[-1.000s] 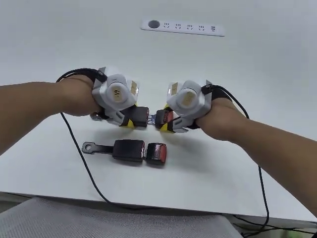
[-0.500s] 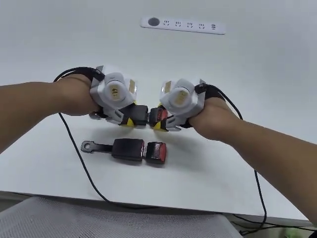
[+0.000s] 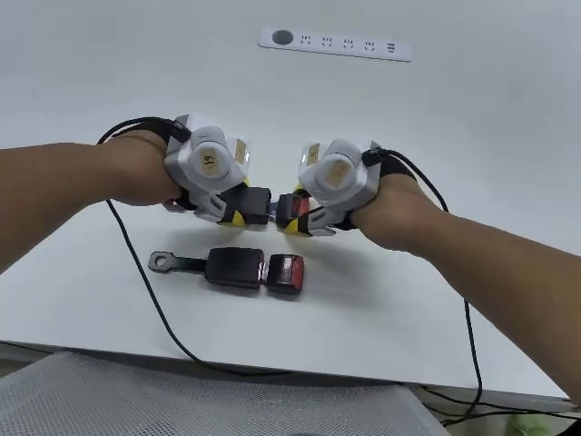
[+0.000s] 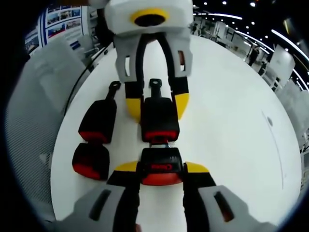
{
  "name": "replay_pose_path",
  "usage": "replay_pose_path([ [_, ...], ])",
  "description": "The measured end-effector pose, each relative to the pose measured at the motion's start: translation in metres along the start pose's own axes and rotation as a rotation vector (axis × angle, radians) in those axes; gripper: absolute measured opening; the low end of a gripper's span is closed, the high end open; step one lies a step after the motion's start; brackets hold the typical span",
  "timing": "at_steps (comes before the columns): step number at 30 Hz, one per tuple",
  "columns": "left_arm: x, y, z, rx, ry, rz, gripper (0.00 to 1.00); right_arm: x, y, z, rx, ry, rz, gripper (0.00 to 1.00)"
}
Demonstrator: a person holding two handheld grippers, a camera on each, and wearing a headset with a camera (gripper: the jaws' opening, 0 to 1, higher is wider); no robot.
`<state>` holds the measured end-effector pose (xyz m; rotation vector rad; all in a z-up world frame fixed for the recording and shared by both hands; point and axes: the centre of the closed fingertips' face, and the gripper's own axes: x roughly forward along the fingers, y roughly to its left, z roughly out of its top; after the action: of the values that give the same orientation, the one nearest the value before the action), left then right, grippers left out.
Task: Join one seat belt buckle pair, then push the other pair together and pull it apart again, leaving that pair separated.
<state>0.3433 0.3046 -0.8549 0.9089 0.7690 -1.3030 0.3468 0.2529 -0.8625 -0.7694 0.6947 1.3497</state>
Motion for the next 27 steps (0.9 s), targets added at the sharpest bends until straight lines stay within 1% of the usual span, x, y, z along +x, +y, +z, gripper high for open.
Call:
replay_pose_path([
  [4, 0.0, 0.0, 0.0, -0.005, -0.004, 0.001, 0.33, -0.001, 0.002, 0.0, -0.004, 0.002, 0.002, 0.33],
  [7, 0.0, 0.001, 0.0, -0.008, -0.004, 0.002, 0.33, -0.006, 0.002, -0.006, -0.008, 0.007, 0.007, 0.33],
  [9, 0.0, 0.001, 0.0, -0.011, -0.008, 0.001, 0.33, -0.009, 0.004, -0.008, -0.007, 0.001, 0.011, 0.33],
  [12, 0.0, 0.001, 0.001, -0.016, -0.004, 0.0, 0.33, -0.011, 0.006, -0.008, -0.013, 0.011, 0.012, 0.32],
  [15, 0.0, 0.002, 0.0, -0.019, 0.0, 0.0, 0.33, -0.015, 0.007, -0.013, -0.007, 0.014, 0.015, 0.32],
  [17, 0.0, 0.002, 0.0, -0.018, 0.0, 0.0, 0.32, -0.019, 0.007, -0.018, -0.002, 0.018, 0.015, 0.32],
  [18, -0.001, 0.001, -0.002, -0.075, 0.005, 0.0, 0.33, -0.02, 0.008, -0.019, 0.0, 0.013, 0.018, 0.32],
  [19, 0.0, 0.003, 0.001, -0.02, -0.005, -0.005, 0.33, -0.023, 0.008, -0.024, 0.001, 0.019, 0.017, 0.32],
  [20, 0.0, 0.002, 0.0, -0.038, -0.003, -0.003, 0.33, -0.026, 0.008, -0.027, 0.003, 0.024, 0.016, 0.32],
  [24, -0.001, 0.001, 0.0, -0.027, -0.005, -0.001, 0.33, -0.035, 0.008, -0.041, 0.007, 0.031, 0.014, 0.32],
  [27, -0.001, 0.0, 0.0, -0.027, -0.01, 0.0, 0.33, -0.043, 0.011, -0.054, 0.012, 0.046, 0.017, 0.32],
])
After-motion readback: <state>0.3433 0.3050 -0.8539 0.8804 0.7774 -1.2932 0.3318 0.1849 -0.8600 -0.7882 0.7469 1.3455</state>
